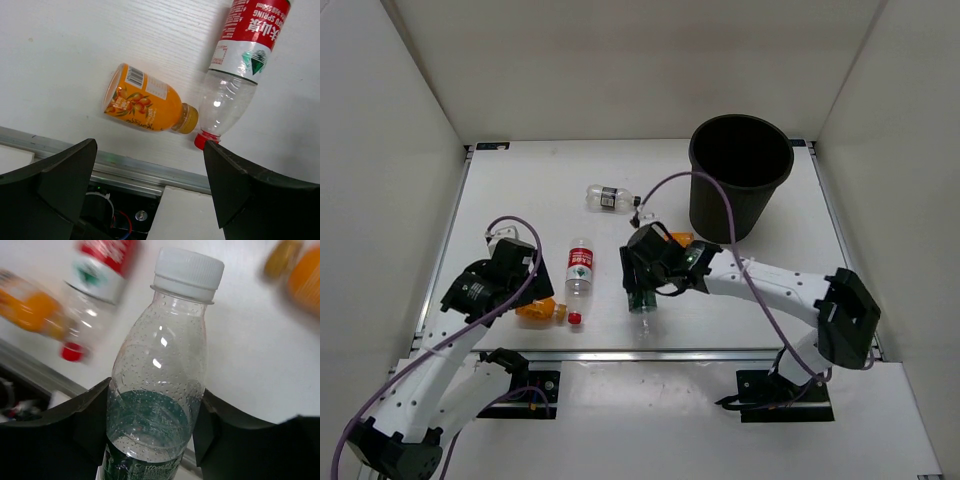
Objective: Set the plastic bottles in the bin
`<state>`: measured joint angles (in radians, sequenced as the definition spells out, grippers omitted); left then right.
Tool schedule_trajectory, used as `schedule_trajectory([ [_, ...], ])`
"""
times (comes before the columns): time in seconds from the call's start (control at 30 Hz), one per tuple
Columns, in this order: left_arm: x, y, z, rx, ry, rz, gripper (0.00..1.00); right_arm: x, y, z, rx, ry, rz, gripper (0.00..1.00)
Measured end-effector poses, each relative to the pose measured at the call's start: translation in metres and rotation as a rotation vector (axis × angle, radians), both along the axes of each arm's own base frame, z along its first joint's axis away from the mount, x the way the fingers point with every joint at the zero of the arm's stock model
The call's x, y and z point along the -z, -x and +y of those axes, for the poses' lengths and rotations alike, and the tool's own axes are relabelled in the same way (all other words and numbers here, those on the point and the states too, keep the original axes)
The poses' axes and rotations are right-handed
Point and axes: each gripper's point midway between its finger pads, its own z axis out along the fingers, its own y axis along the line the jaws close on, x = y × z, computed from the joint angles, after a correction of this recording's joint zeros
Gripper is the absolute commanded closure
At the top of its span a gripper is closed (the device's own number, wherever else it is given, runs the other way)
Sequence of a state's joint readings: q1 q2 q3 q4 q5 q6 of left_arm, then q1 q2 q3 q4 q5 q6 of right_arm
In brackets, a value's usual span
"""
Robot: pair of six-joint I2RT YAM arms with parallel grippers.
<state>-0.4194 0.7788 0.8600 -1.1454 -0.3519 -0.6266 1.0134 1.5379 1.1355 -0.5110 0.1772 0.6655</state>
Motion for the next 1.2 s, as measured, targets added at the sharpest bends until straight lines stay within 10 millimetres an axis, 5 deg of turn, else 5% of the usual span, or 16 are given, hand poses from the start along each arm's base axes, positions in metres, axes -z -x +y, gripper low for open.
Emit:
schedule_trajectory([
  [0.1, -0.001, -0.005, -0.005, 0.029, 0.006, -0.011, 0.01, -0.086, -0.029, 0.009, -0.053, -0.111, -0.171, 0.63],
  [0.17, -0.001, -0.008, -0.008, 0.046, 0.008, -0.014, 0.02, -0.153, -0.065, -0.005, -0.032, -0.177, -0.328, 0.62],
  [0.3, -0.001, -0.016, -0.017, 0.079, 0.024, -0.024, 0.01, -0.28, -0.145, -0.076, 0.115, -0.195, -0.716, 0.6],
  [0.4, 0.0, -0.021, -0.023, 0.097, 0.029, -0.023, 0.02, -0.33, -0.182, -0.133, 0.226, -0.116, -0.92, 0.58],
  [0.5, 0.002, -0.027, -0.029, 0.111, 0.04, -0.027, 0.01, -0.34, -0.211, -0.172, 0.298, -0.012, -1.009, 0.56],
  [0.67, 0.008, -0.038, -0.046, 0.161, 0.046, -0.018, 0.01, -0.307, -0.266, -0.212, 0.378, 0.157, -0.997, 0.55],
  [0.7, 0.01, -0.039, -0.049, 0.17, 0.044, -0.013, 0.02, -0.295, -0.275, -0.218, 0.386, 0.186, -0.977, 0.49],
  [0.77, 0.014, -0.044, -0.056, 0.19, 0.043, -0.006, 0.01, -0.275, -0.287, -0.227, 0.391, 0.229, -0.938, 0.08],
  [0.8, 0.015, -0.045, -0.058, 0.197, 0.042, -0.005, 0.01, -0.267, -0.291, -0.23, 0.392, 0.251, -0.921, 0.01],
  [1.0, 0.019, -0.057, -0.064, 0.224, 0.029, -0.012, 0.01, -0.26, -0.275, -0.222, 0.38, 0.357, -0.902, 0.01],
  [1.2, 0.036, -0.076, -0.074, 0.258, 0.011, 0.01, 0.02, -0.271, -0.216, -0.204, 0.346, 0.309, -0.846, 0.01],
])
